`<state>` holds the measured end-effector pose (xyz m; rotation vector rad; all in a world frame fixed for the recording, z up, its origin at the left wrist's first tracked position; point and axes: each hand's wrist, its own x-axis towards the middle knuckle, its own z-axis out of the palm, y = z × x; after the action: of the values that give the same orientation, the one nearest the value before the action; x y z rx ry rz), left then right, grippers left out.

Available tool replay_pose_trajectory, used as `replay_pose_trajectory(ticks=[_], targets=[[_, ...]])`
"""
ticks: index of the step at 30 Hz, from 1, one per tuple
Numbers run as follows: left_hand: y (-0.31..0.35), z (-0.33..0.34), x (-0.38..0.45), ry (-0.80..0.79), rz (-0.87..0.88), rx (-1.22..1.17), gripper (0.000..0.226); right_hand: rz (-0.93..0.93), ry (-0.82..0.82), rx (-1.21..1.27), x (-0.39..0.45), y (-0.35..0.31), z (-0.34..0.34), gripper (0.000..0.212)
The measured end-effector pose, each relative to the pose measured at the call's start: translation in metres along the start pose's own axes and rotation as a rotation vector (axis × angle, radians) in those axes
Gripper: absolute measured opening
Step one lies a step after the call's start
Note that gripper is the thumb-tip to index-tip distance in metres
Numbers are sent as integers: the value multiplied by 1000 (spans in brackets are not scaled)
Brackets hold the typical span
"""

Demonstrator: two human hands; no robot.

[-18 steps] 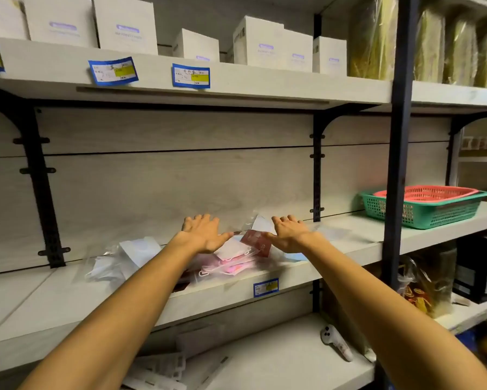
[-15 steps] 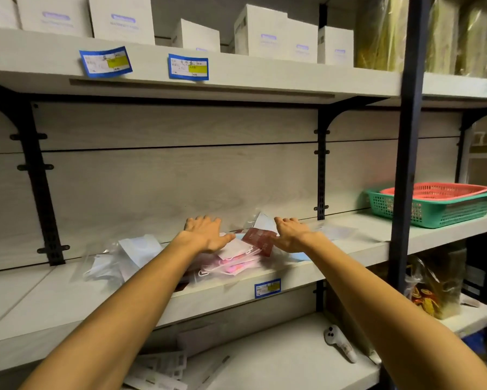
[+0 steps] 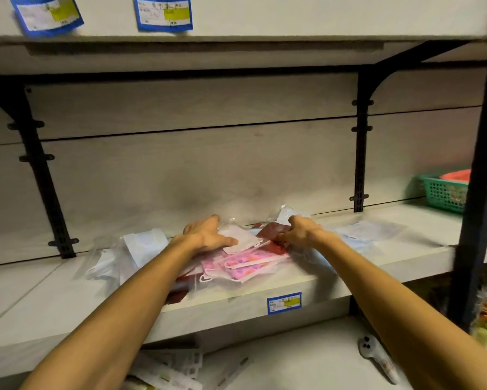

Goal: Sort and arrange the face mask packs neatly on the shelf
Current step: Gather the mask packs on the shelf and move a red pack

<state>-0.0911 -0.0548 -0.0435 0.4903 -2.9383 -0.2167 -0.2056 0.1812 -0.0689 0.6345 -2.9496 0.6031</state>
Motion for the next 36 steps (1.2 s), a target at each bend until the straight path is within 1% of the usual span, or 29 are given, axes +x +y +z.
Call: replay_pose_trajectory(ticks=[4, 7, 9, 11, 12, 13, 15, 16, 17, 20, 22, 23, 26, 27, 30, 33, 36], targets=[[-3, 2, 9, 66, -41, -188, 96, -46, -23, 166, 10, 3, 9, 34], [-3, 3, 17, 152, -71, -389, 99, -93, 18, 193, 14, 6, 10, 32], [-3, 2, 22, 205, -91, -616, 95, -117, 75, 185, 14, 7, 9, 39], [-5, -1, 26, 240, -103, -846, 94, -106, 134, 83, 16, 7, 7, 51], [-7, -2, 27, 250, -106, -928, 94, -78, 119, 22, 18, 9, 6, 56], [-8, -3, 27, 255, -108, -986, 95, -47, 63, 1, 20, 10, 5, 58], [-11, -4, 25, 250, -121, -1032, 99, -8, -84, 71, 22, 14, 3, 61], [-13, -4, 23, 234, -131, -1024, 102, -6, -112, 105, 22, 15, 2, 66], [-15, -3, 21, 207, -136, -1005, 105, -14, -103, 117, 23, 16, 2, 72], [-22, 4, 16, 146, -130, -997, 109, -49, -10, 209, 25, 10, 3, 89], [-24, 8, 14, 154, -141, -1092, 106, -91, 41, 324, 25, 2, 2, 99], [-24, 8, 13, 150, -150, -1158, 105, -112, 83, 385, 24, -3, 0, 100], [-24, 2, 7, 136, -158, -1291, 97, -143, 240, 637, 18, -14, -9, 93], [-25, 0, 4, 139, -154, -1321, 94, -147, 270, 713, 13, -20, -11, 92], [-28, -12, -7, 188, -149, -1357, 91, -195, 330, 840, -2, -38, -20, 98], [-35, -25, -23, 280, -123, -1313, 87, -214, 390, 934, -17, -60, -28, 103], [-48, -33, -48, 339, -52, -1290, 77, -201, 382, 1033, -36, -86, -35, 103]])
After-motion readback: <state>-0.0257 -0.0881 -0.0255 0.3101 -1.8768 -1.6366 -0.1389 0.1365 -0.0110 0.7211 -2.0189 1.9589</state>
